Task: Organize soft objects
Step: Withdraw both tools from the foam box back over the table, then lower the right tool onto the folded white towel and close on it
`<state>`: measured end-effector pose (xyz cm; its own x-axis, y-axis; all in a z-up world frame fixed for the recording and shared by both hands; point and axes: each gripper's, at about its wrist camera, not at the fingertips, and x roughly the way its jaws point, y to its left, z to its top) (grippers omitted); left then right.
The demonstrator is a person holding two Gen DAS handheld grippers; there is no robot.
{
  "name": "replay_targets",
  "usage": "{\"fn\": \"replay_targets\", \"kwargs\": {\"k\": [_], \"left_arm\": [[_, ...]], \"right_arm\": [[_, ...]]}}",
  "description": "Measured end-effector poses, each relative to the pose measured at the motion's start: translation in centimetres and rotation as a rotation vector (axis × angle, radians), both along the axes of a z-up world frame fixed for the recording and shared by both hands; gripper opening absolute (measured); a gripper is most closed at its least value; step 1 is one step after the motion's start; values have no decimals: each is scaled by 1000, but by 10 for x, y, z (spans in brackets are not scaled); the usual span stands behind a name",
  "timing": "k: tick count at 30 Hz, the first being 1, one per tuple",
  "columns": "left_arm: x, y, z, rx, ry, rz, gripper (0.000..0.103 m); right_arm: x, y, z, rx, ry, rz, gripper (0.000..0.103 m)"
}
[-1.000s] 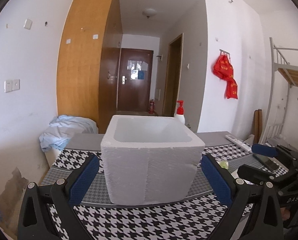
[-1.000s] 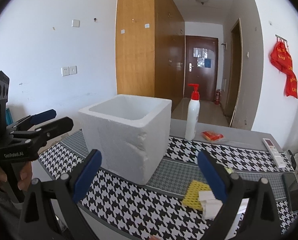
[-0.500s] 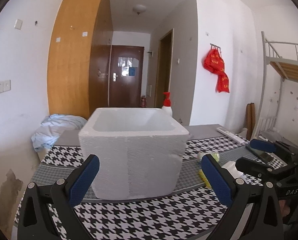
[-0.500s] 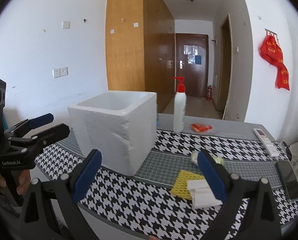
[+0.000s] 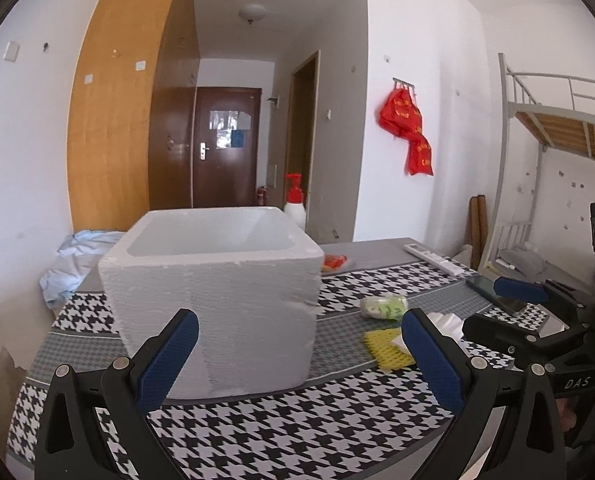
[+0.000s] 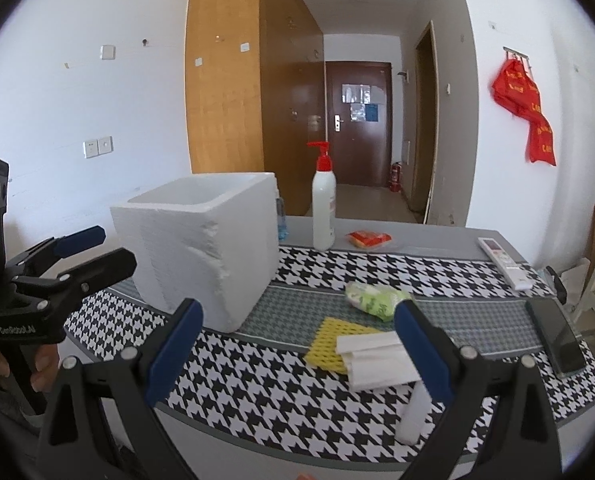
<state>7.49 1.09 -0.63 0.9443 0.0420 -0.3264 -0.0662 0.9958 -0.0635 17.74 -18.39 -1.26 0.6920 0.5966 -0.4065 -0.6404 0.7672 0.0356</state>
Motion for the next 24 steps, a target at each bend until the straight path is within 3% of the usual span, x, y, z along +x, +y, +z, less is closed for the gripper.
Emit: {"fn": "replay_targets", "kwargs": {"k": [24], "left_arm": [[27,-37,-13,15,78,-145,102]], "right_arm": [[11,-42,-17,-17,51,-118,98]]}}
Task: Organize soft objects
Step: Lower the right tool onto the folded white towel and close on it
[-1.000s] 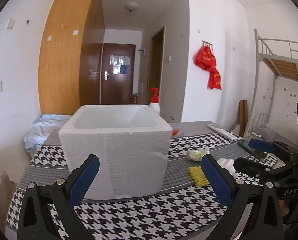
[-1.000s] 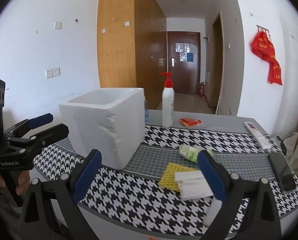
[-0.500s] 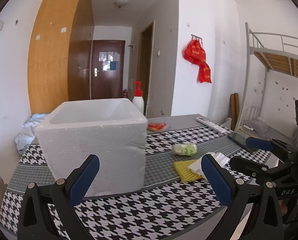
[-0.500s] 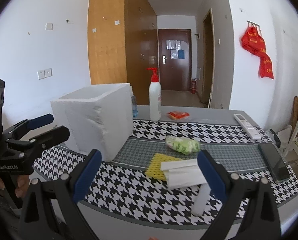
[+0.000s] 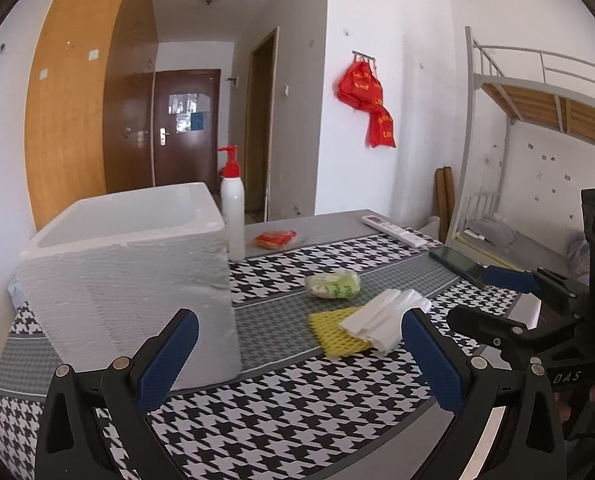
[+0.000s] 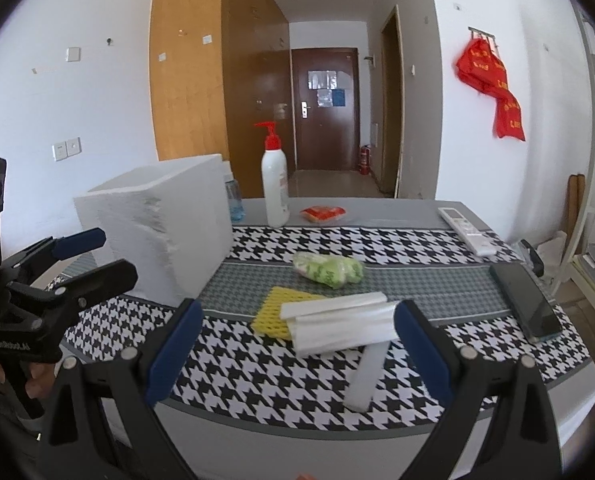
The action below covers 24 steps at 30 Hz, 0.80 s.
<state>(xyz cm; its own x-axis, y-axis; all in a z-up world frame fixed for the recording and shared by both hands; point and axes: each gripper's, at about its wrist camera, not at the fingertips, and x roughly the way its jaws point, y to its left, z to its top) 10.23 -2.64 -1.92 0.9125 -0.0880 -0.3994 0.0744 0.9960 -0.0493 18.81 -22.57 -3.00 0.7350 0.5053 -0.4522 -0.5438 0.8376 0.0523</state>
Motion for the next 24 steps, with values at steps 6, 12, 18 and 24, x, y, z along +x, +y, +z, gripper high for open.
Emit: {"fn": "replay_targets", "kwargs": {"k": [6,12,18,24], "left_arm": [[9,-7,-2,9,25,-13,102],[21,-17,-6,23,52,-42,102],[34,-22,-13,27,88,-60,102],[44,-26,-21,36,123,-61,102]], "right_arm": [[6,-6,-4,0,19,-17,98],[14,-11,-8,-2,34,-27,98],[25,-17,-15,-6,62,-40,98],[37,-20,-23,-3,92,-43,98]]}}
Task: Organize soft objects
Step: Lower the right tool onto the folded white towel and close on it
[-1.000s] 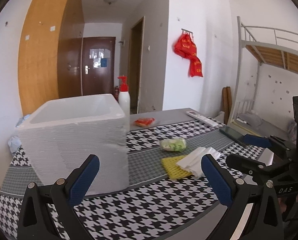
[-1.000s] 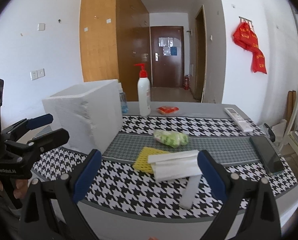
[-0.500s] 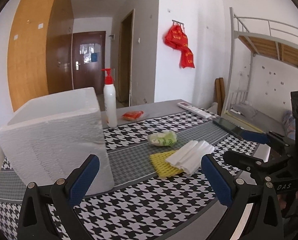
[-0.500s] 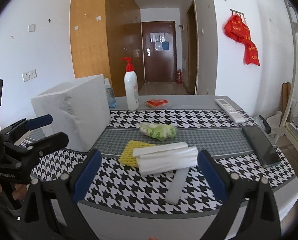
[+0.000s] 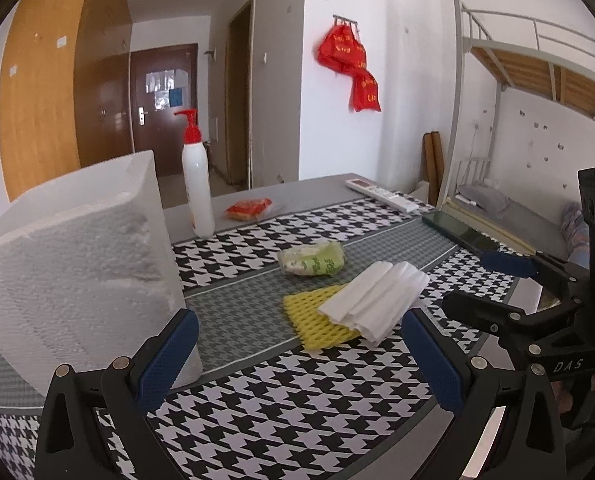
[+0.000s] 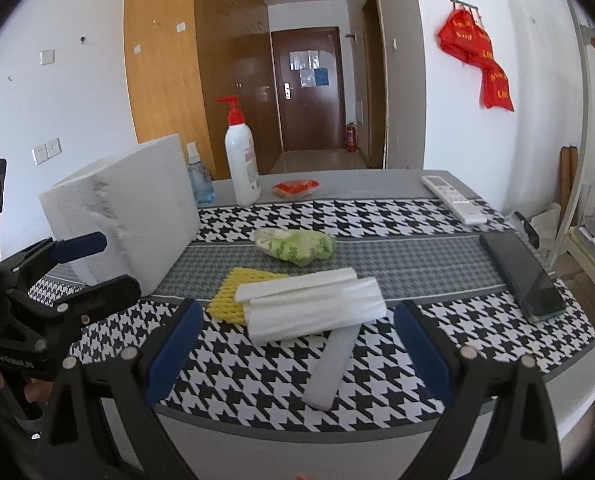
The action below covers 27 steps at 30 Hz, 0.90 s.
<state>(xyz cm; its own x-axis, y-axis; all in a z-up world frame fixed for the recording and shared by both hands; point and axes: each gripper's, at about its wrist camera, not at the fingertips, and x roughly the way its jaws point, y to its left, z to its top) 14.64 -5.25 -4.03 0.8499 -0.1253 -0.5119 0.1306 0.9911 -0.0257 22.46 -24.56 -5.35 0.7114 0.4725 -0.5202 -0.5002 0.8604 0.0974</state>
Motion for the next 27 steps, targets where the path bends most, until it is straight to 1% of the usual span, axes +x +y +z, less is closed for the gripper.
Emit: {"fn": "replay_targets", "kwargs": {"k": [16,22,23,27], "left_arm": [[25,-1,-17,8,69,5,102],[31,2,-22,12,94,16,102],[31,2,-23,11,97,18,102],[32,4,-24,11,101,23,102]], "right_arm": [[28,5,-21,2,65,20,98],[38,12,-29,-13,93,34,90],[40,13,-30,-12,99,40,86],[44,21,-34,-35,113,54,85]]}}
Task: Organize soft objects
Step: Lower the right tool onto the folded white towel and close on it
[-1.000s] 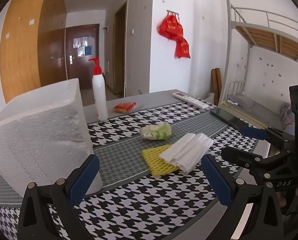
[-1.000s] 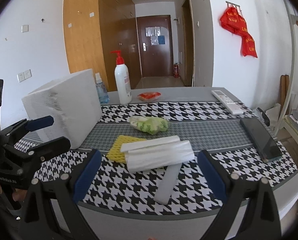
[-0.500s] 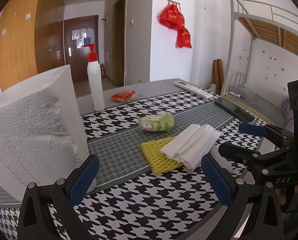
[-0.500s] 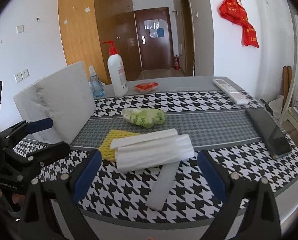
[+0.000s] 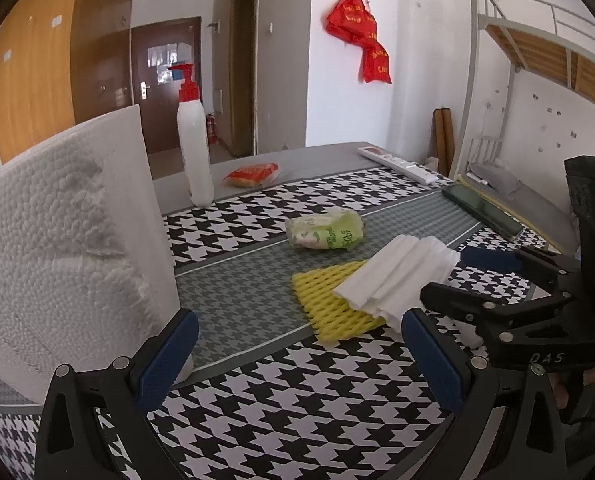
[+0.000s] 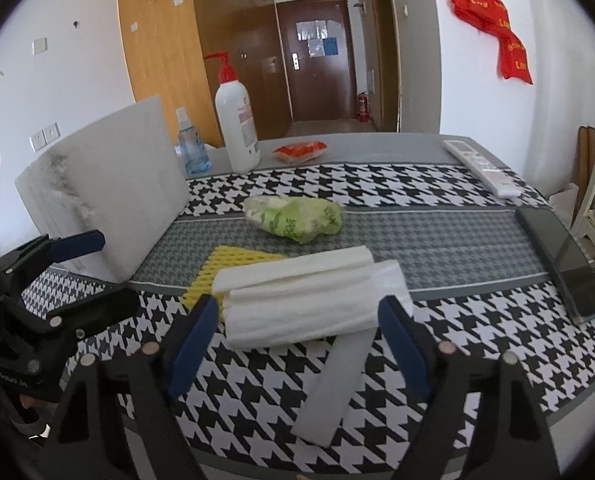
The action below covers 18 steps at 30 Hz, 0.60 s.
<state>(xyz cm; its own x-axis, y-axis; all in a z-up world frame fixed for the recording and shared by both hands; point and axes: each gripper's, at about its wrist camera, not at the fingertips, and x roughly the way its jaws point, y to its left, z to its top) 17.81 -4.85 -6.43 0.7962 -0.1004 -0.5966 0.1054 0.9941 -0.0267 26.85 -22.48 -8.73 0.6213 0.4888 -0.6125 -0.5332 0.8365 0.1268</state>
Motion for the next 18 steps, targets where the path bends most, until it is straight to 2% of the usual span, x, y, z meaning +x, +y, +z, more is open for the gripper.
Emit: {"fn": "replay_targets", "kwargs": {"k": [6,10,18], "left_arm": [[-1,3,-1,3,6,14,102],[-1,6,-2,0,11,21,102],[3,8,-3,2,21,30,102]], "right_arm": [[7,8,-4,-25,27,21,75],[13,13,-11,-51,55,26,73],[18,17,-17,-87,71,25,55]]}}
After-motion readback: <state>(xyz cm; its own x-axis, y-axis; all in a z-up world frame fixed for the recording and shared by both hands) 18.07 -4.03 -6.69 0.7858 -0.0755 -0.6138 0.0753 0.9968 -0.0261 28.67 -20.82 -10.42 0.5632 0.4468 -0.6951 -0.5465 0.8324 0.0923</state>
